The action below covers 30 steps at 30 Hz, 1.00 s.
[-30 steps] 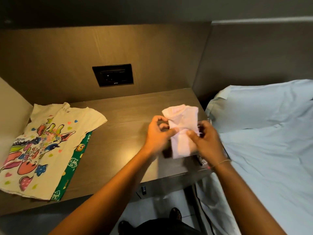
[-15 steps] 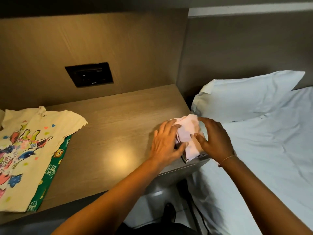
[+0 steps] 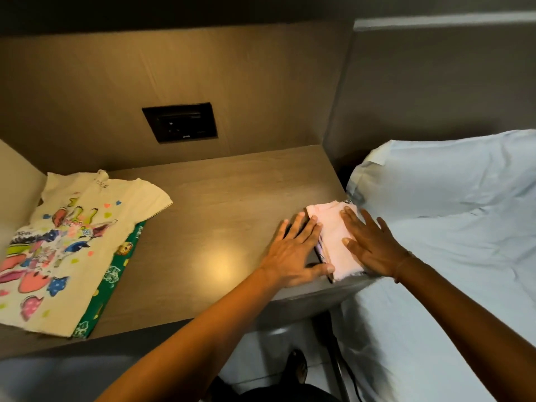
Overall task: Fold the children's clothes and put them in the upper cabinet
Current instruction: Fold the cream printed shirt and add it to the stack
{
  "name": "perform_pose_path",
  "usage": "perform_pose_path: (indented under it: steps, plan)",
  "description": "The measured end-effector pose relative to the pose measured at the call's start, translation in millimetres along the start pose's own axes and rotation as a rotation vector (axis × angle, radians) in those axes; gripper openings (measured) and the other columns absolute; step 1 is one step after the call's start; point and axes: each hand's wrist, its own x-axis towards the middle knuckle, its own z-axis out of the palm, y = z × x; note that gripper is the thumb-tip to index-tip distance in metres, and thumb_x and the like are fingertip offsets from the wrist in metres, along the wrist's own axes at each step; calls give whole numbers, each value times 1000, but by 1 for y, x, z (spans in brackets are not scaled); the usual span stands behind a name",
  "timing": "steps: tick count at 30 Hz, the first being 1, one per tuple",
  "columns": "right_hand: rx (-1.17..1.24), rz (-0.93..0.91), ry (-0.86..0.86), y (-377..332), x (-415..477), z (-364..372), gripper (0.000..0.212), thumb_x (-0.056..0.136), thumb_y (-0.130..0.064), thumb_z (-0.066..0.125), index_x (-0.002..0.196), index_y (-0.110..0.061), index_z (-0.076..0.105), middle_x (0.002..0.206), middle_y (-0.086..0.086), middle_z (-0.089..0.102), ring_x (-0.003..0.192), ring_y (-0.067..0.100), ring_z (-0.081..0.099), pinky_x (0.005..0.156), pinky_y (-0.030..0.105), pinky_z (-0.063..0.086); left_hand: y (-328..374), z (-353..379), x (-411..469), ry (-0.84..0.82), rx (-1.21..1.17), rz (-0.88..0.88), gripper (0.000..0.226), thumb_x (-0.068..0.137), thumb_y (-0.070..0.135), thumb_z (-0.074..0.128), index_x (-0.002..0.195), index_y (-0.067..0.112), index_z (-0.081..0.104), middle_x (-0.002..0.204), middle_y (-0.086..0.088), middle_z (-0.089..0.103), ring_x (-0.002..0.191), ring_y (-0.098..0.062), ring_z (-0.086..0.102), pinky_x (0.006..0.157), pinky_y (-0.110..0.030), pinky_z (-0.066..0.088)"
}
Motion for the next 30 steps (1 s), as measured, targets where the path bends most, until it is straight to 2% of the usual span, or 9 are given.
perform_pose_path:
  steps: [3,6,9,12,15,19,22,25,30]
  plan:
    - [85,2,181,-32,-2,-13,68,95,-62,16,153,-28,6,163,-2,9,150,22,4,121,48,4,-35,-9,-50,165,-166,-149,82,90,75,17,155,27,3,162,8,-6,147,-13,-20,120,-51,-3]
    - [307,-105,348,-98,15,-15,64,96,-57,31,149,-22,30,156,2,33,146,22,23,120,44,16,-93,-20,-118,303,-172,-470,75,93,66,27,154,28,3,162,6,-1,149,-15,-13,121,-46,1]
    - [352,-244,255,-179,54,-10,58,97,-47,43,147,-16,36,151,7,40,142,24,30,118,38,22,-144,-41,-192,443,-64,-787,74,94,52,41,154,18,13,161,-5,16,149,-26,8,119,-48,16]
    - [266,-433,215,-258,102,-8,54,97,-42,48,143,-16,41,142,8,48,134,26,39,112,39,31,-174,-53,-250,519,24,-995,62,88,36,62,142,13,44,141,-13,51,130,-35,42,98,-54,40]
    - [123,-586,215,-330,145,-10,48,95,-39,49,139,-20,46,135,7,53,126,26,45,105,42,38,-193,-56,-291,493,71,-1144,43,80,33,71,119,17,64,122,-13,62,117,-36,49,88,-53,43]
    - [-66,-681,181,-392,189,-13,45,93,-43,52,135,-26,52,131,6,56,121,28,48,98,43,45,-212,-52,-327,499,63,-1130,28,80,35,74,102,19,72,112,-9,65,107,-31,55,81,-46,47]
    - [-121,-700,90,-403,209,-10,36,90,-40,61,123,-28,63,123,4,61,114,25,52,91,39,47,-225,-51,-342,555,25,-1070,18,85,33,70,96,19,72,107,-3,66,101,-22,57,73,-38,52]
    - [-51,-652,84,-402,220,-6,26,85,-34,69,110,-27,71,115,1,65,109,21,55,88,36,51,-233,-52,-351,596,-18,-1047,20,89,35,66,96,17,70,105,-1,67,98,-16,57,70,-30,52]
    - [199,-511,29,-405,228,-3,18,82,-30,74,98,-23,76,99,-3,72,93,18,62,80,37,55,-237,-54,-355,581,-25,-976,26,85,39,70,96,16,70,108,-1,66,102,-16,56,74,-29,51]
